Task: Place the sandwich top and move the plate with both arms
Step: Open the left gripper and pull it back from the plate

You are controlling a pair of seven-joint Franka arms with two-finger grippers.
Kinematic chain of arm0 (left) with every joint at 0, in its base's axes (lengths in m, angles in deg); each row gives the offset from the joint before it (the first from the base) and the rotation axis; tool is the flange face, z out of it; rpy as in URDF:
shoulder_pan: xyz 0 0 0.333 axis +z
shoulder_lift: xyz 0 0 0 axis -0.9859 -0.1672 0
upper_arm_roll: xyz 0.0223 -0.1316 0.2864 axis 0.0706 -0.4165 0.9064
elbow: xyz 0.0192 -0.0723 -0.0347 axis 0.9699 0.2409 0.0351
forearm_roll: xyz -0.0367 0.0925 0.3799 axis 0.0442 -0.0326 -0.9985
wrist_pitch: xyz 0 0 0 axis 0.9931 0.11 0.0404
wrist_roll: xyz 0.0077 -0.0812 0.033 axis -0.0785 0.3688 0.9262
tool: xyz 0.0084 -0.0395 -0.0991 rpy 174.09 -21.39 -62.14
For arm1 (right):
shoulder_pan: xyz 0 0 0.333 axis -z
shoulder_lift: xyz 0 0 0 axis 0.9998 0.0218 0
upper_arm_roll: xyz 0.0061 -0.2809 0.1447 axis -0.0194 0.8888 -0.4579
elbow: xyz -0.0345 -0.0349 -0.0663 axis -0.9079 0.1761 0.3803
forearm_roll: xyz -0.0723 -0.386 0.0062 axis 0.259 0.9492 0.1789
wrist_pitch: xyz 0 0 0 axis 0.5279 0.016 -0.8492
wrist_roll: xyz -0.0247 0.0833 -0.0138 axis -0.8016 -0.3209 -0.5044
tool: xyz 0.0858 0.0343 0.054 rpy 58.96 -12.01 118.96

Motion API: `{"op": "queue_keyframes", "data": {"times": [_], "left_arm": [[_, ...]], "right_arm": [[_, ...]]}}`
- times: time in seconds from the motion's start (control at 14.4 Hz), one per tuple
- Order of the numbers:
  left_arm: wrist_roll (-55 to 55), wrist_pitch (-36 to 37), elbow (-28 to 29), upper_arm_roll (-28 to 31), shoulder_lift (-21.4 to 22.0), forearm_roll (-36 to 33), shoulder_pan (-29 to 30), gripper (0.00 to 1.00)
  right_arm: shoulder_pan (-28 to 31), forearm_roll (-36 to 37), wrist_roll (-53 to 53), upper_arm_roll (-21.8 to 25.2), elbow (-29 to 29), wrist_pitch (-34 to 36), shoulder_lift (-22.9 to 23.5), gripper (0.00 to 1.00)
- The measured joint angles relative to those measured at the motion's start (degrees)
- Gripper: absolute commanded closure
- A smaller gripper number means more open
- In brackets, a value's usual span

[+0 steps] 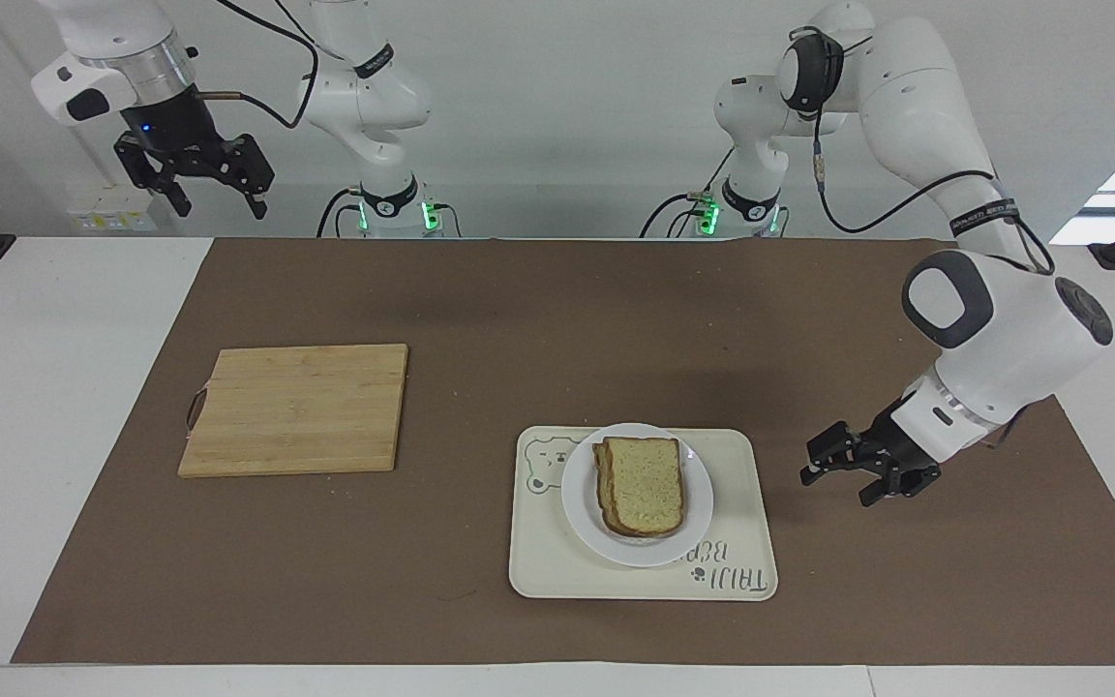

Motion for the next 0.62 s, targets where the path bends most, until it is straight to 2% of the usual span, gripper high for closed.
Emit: {"op": "queue_keyframes", "data": {"times": [0.28,0.62], "left_arm": [[4.57,4.93,0.01,0.00,6.32,-11.78,-0.05,0.00],[10.65,17.61,0.17,0.46,12.43,-16.16,0.17,0.00]], "right_arm": [[0.00,0.00,0.00,0.00,0.00,0.00,0.00,0.00],[0.00,0.00,0.00,0.00,0.00,0.00,0.00,0.00]]}}
